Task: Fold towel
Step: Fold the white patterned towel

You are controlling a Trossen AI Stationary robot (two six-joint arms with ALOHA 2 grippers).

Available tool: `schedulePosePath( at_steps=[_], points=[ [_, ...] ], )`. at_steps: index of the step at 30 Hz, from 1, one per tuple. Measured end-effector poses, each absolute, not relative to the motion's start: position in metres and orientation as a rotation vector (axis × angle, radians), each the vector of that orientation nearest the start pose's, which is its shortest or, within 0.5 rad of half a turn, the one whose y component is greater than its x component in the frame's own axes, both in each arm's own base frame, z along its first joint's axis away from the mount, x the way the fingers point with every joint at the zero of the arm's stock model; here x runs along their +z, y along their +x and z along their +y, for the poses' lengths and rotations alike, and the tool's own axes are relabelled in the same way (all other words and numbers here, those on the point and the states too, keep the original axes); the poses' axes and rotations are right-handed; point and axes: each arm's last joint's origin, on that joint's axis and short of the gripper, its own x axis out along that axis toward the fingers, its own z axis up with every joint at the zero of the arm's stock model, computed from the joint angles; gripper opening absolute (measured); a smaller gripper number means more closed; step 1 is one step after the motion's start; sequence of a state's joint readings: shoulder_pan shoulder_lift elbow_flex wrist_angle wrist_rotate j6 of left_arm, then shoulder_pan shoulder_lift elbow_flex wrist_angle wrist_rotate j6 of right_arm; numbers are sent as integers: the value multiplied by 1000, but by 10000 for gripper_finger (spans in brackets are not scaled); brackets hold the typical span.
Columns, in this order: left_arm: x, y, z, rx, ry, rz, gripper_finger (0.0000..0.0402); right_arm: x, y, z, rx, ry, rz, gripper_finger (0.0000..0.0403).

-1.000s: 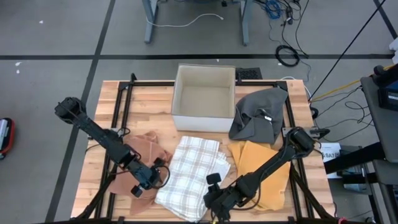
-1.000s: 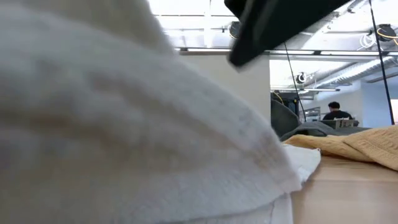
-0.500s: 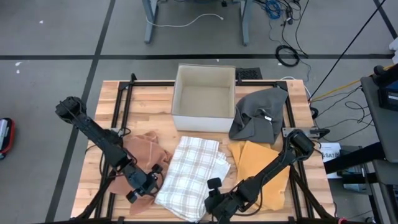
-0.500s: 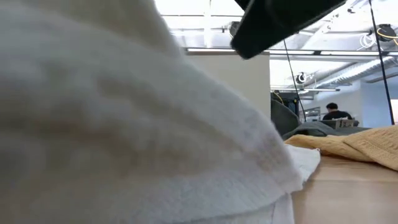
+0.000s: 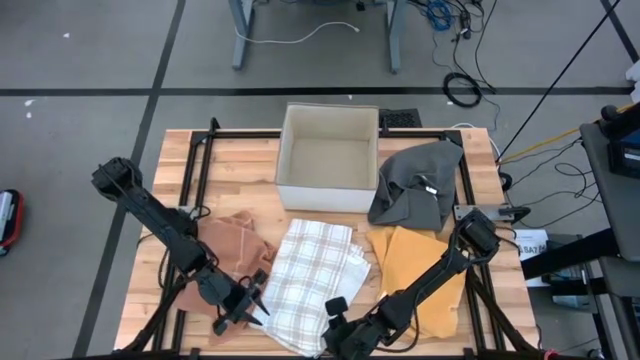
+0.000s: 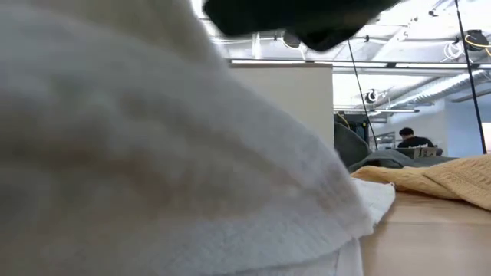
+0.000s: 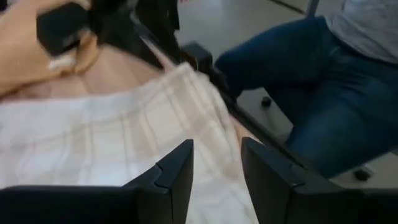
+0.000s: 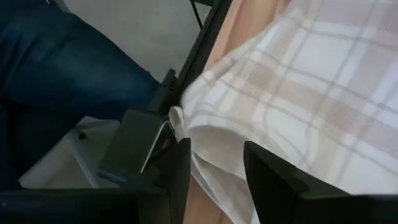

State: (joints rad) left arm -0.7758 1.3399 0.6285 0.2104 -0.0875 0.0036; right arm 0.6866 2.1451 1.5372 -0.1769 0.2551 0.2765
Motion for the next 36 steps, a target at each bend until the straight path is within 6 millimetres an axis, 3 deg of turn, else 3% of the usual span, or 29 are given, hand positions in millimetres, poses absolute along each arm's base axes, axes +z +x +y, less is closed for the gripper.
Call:
schedulePosePath(
  at_steps=[15,22,28,36],
  points=[
    [156,233,-197,-659,178,420,140,163,369,291,301,-201,694,134],
    [152,247,-206,-656,180,421,140,159,372,291,306,-229,681,128],
    [158,254,-212,-661,190,393,140,144,380,287,313,-252,687,99],
    [159,255,-213,-660,189,390,140,156,382,291,310,-323,633,18]
  ],
)
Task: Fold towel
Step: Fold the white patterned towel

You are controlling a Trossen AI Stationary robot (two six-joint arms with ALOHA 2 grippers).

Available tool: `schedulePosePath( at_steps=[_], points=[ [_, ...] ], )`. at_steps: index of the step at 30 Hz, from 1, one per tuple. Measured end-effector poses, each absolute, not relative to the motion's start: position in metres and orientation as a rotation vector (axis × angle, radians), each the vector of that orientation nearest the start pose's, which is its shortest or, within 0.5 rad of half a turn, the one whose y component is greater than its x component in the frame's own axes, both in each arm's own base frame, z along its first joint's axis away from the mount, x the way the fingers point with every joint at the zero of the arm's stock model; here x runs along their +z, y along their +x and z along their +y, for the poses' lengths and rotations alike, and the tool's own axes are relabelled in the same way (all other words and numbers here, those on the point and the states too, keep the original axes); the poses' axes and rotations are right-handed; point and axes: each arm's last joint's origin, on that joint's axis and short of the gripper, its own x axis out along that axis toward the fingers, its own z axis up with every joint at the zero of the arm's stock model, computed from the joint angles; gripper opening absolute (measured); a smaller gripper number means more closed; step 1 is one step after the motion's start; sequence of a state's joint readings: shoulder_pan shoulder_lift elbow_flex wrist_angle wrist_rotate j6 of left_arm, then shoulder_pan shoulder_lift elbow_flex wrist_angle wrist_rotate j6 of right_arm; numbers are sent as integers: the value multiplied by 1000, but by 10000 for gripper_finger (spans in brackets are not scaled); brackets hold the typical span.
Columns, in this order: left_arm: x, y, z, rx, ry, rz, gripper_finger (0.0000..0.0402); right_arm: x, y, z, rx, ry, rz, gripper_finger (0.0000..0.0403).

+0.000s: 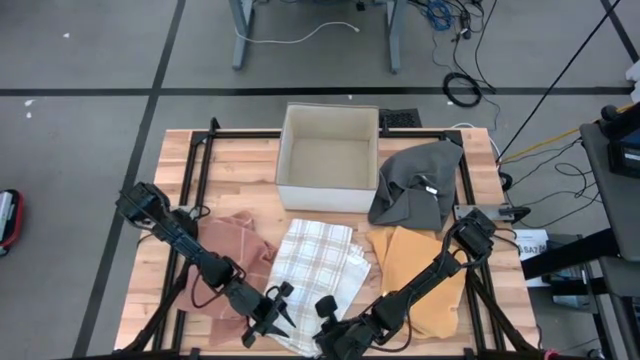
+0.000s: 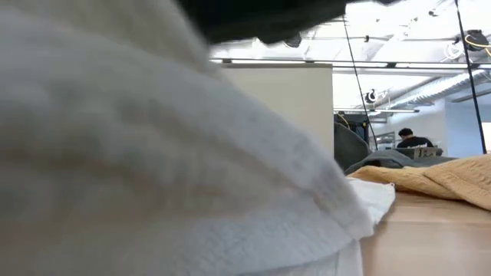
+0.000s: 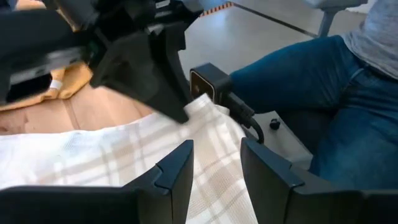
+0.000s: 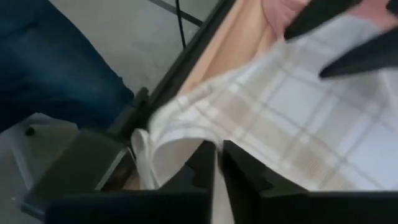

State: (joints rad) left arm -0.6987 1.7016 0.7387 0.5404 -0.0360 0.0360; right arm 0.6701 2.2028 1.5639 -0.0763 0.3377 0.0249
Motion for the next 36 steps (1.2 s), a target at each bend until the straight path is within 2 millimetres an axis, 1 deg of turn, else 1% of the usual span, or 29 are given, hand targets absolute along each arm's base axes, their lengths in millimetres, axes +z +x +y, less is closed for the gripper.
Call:
schedulePosePath(
  at_steps=[2,4,9,12,14,18,22,26,29,32,36],
  points=[
    [159,255,-213,-659,188,386,140,160,384,292,314,-330,625,5],
    [160,255,-213,-659,184,375,140,164,387,290,303,-326,617,5],
    [162,254,-215,-607,190,348,140,179,404,274,226,-314,602,2],
    [162,254,-216,-523,203,339,140,186,414,259,167,-319,646,1],
    [163,253,-215,-426,185,339,140,189,420,248,135,-312,679,1],
    [162,252,-214,-293,130,346,140,193,426,233,85,-280,746,1],
    [163,246,-220,-297,113,340,140,194,422,235,92,-264,796,1],
    [164,242,-227,-317,104,345,140,194,411,248,112,-238,841,0],
    [161,245,-233,-320,98,365,140,194,405,257,171,-210,869,7],
    [151,251,-241,-360,120,419,140,194,402,262,184,-197,870,39],
    [141,265,-256,-409,120,445,140,192,398,265,178,-185,895,102]
  ],
)
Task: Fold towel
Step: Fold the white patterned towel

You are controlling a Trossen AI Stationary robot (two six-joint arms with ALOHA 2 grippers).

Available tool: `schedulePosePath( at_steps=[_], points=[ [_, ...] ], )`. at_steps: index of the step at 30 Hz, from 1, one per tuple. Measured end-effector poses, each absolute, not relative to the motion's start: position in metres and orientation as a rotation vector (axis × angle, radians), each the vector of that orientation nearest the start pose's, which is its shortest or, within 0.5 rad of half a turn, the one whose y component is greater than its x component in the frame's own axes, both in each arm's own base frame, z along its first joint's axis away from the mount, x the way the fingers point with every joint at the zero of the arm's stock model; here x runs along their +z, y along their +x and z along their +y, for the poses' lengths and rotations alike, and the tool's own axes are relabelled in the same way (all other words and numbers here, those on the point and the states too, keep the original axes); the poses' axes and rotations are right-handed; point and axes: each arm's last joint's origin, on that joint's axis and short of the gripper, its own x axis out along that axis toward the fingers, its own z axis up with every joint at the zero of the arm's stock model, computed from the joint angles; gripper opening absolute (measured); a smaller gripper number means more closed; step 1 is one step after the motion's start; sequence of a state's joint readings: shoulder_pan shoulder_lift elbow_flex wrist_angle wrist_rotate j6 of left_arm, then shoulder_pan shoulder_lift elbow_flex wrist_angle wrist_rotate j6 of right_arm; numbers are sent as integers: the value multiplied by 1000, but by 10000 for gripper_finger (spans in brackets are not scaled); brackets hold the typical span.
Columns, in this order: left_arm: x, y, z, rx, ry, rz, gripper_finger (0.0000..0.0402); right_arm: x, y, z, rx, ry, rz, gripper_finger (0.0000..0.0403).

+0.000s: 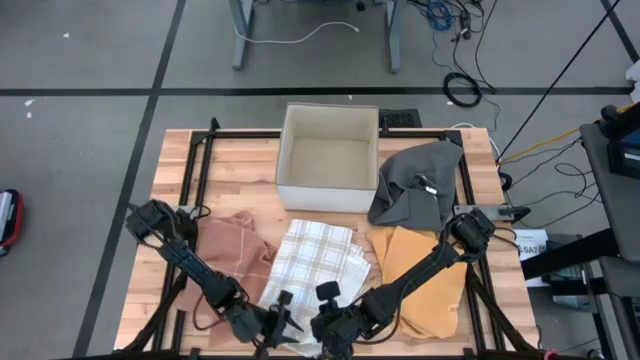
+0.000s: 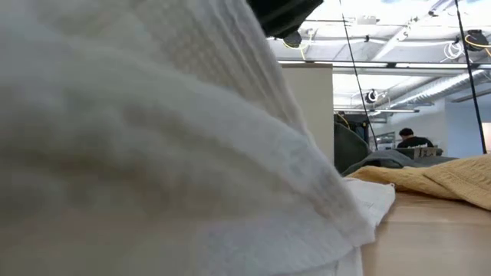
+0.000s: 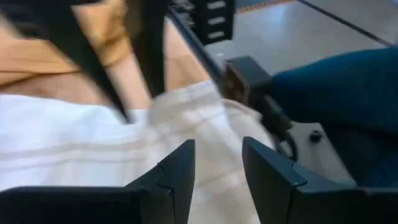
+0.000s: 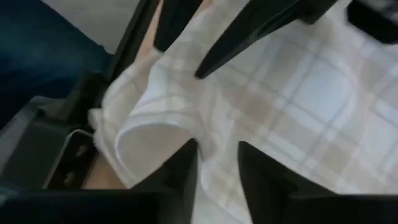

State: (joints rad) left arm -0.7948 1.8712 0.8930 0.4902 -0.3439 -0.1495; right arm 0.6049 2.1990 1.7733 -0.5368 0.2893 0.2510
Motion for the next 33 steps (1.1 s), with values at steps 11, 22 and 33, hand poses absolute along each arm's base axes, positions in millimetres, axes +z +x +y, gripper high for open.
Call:
schedulePosePath(
  at_steps=[11,22,33],
  points=[
    [145,290,-274,-289,192,543,140,191,393,271,231,-145,924,178],
    [131,290,-275,-251,176,584,140,190,386,277,241,-167,942,172],
    [132,300,-269,-375,231,578,19,188,385,276,236,-183,967,171]
  ],
)
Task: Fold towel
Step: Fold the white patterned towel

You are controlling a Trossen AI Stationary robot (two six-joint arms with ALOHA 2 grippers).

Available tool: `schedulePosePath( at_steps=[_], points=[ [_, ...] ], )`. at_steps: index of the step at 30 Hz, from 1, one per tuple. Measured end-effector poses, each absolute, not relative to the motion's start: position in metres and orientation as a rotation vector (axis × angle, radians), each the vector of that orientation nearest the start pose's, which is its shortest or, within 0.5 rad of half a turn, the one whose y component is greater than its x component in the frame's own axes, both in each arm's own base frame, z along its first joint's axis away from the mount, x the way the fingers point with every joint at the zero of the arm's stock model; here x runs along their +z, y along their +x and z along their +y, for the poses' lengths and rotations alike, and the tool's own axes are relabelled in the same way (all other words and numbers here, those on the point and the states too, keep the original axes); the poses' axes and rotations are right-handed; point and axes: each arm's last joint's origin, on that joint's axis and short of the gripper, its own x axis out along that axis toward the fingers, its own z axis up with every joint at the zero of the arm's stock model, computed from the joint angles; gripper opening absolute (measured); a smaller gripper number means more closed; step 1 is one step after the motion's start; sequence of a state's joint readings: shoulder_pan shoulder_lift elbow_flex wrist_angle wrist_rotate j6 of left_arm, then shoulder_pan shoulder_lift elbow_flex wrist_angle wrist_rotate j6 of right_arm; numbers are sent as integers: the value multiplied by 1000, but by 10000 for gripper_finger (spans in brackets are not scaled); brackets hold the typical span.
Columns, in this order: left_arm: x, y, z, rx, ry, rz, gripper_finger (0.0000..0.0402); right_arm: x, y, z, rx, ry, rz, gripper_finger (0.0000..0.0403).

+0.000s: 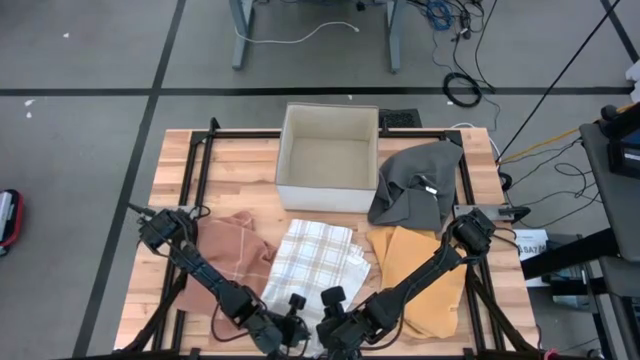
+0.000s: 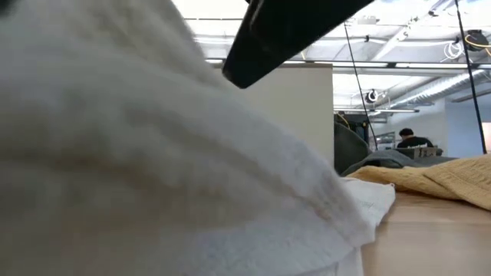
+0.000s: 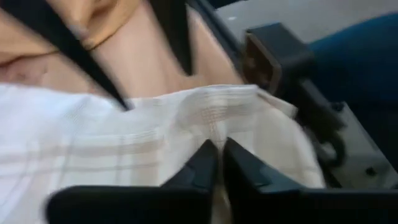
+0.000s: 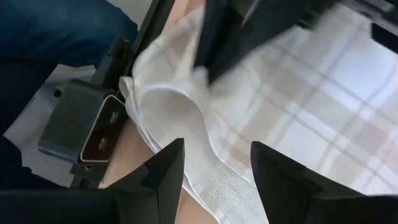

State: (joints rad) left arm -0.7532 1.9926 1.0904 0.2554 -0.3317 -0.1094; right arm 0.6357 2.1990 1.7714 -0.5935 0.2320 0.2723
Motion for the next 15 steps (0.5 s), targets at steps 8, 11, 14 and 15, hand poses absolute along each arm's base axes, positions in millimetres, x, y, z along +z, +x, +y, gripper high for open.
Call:
schedulePosePath(
  at_steps=[8,11,14,15],
  points=[
    [162,293,-268,-475,348,513,4,183,375,270,146,-145,1084,171],
    [195,282,-262,-437,385,474,3,181,369,269,94,-152,1123,171],
    [230,267,-250,-331,426,431,2,180,361,270,43,-181,1156,171],
    [240,262,-245,-288,442,424,2,180,359,270,23,-188,1161,171]
  ],
)
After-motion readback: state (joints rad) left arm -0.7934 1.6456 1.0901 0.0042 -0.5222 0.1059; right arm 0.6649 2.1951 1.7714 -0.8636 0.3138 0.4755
